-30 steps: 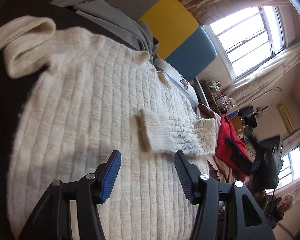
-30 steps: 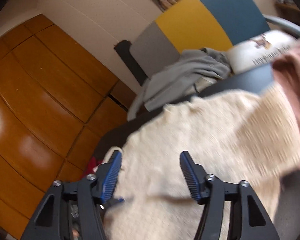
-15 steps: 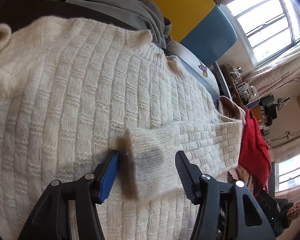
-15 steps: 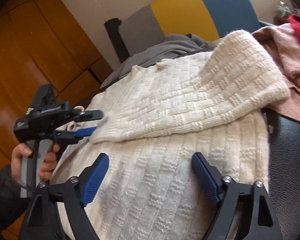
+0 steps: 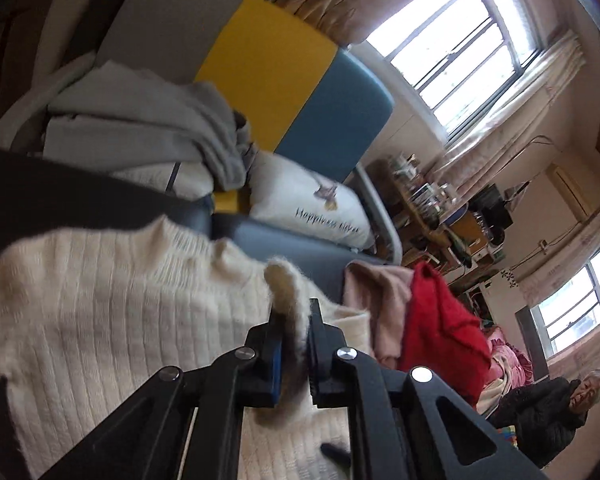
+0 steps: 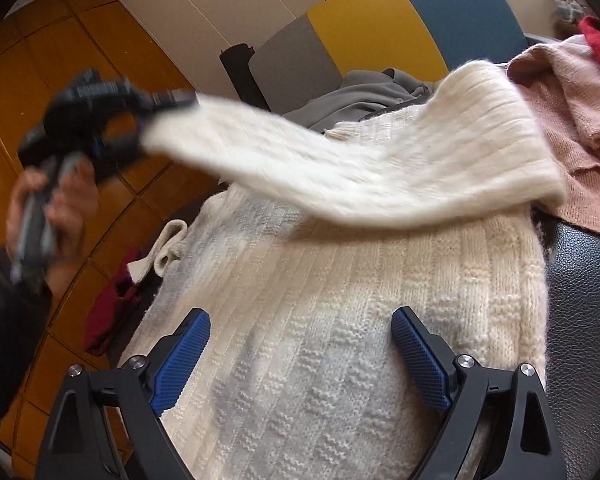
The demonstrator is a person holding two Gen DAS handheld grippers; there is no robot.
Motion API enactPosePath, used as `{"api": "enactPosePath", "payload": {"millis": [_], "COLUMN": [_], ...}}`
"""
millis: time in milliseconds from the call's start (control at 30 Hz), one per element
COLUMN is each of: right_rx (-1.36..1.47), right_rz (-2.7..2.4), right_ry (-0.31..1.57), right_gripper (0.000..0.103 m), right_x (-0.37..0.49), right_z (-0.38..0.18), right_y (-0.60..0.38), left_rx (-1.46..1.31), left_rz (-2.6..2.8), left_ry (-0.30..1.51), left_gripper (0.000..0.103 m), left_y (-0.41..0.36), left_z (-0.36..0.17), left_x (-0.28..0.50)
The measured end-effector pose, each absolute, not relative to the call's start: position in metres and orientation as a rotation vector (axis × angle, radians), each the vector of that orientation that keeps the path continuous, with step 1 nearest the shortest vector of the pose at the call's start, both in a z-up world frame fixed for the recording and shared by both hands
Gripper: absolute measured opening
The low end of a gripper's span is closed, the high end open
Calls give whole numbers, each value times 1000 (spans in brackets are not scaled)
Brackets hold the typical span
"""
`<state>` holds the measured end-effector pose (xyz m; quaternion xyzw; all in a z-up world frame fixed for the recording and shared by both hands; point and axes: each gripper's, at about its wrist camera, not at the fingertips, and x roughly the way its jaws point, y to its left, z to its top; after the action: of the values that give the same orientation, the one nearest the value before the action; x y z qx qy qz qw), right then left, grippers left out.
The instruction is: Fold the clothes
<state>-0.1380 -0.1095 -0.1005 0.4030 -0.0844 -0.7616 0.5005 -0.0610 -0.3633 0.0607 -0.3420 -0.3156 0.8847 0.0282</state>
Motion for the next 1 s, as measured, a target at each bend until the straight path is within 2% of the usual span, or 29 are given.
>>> {"api": "enactPosePath", "payload": {"millis": [133,233,333,667,833,1000], "right_rx": [972,972,973,1027,988,949], "right_rz": [-1836,-1836,-1834,-1849,-1977,-2164], "right_ry": [-209,-213,-214,-173,-140,-51], "right_gripper": [93,94,94,95,92,91], "right_x": [-138,-138,-137,-139,-159,-220], "right_z": [-100,-101,-101,-99,-71,-50], "right_y": [-107,-108,-109,-117,-118,-132], "left_rx": [-937,-921,-999,-1401,-1484,-1517], "left_rz": [2814,2871,2903,2775,2763,2758], "left_ry": [-904,-898,-925,-1195,-1162,-1143], "left_gripper": [8,8,8,8,8,9], "left_y": [-377,-395,-414,-470,-484,-493], "left_z": [114,122,99,-60,-84,-101], "left_x": [-60,-52,-39,-1,4,6]}}
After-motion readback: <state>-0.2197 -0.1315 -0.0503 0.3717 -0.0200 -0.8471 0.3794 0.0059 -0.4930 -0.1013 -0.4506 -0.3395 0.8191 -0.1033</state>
